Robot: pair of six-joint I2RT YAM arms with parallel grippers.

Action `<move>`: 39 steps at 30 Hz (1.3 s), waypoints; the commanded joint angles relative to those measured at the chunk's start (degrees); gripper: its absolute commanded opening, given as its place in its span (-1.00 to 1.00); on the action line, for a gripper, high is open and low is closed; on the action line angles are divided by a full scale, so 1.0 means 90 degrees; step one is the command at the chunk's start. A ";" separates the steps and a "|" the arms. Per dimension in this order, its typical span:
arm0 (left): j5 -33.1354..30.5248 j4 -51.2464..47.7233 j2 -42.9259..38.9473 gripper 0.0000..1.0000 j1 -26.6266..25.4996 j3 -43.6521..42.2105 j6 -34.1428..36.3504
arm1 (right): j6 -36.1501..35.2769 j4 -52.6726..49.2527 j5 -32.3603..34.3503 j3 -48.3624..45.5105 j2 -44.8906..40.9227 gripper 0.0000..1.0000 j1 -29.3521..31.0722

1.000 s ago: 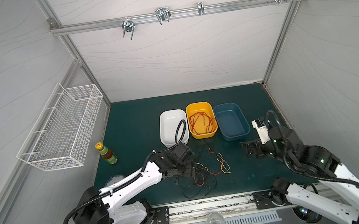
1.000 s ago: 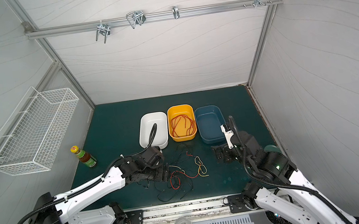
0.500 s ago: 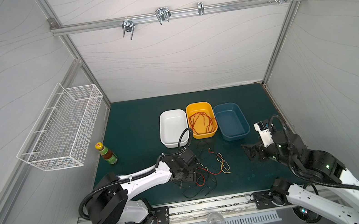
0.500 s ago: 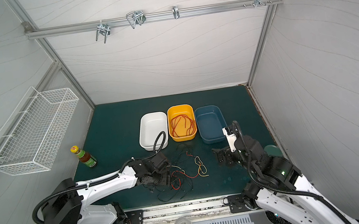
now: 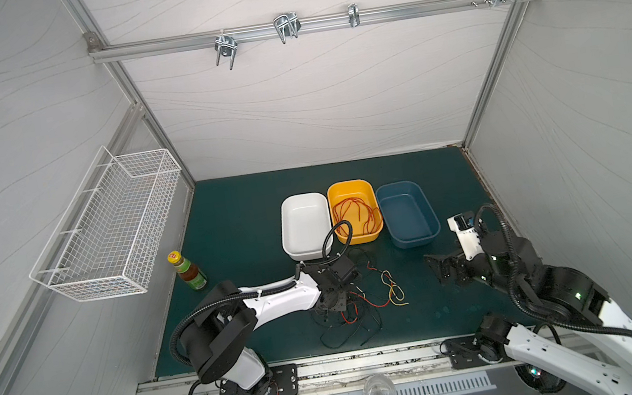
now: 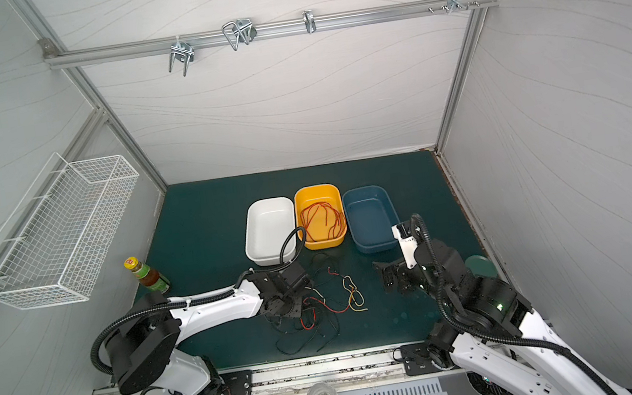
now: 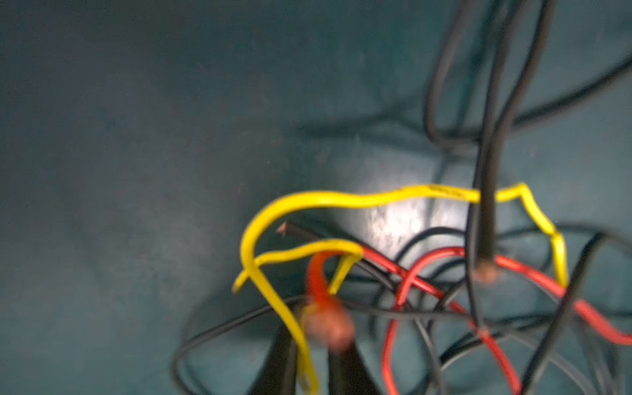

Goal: Untangle the cables
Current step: 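Reach into the wire tangle and grasp a yellow wire with the left gripper, then lift the yellow wire with the left gripper while right gripper reaches toward it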

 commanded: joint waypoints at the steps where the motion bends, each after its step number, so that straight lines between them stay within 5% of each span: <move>1: -0.0322 -0.0076 0.0233 -1.00 0.0233 0.0358 0.0184 | -0.0096 0.0148 -0.0057 -0.0030 -0.0020 0.98 0.0040; 14: -0.0222 -0.1304 -0.0532 -1.00 0.0777 0.1789 0.0800 | -0.0157 0.0262 -0.0370 -0.0086 0.0144 0.98 0.0040; 23: 0.0433 -0.1842 -0.0849 -1.00 0.0789 0.2641 0.1761 | -0.0233 0.0524 -0.1463 -0.0143 0.0396 0.94 0.0084; 39: 0.1672 -0.1754 -0.1003 -1.00 0.0779 0.2652 0.3409 | 0.0336 0.2457 -0.2769 0.0126 0.2427 0.35 0.0228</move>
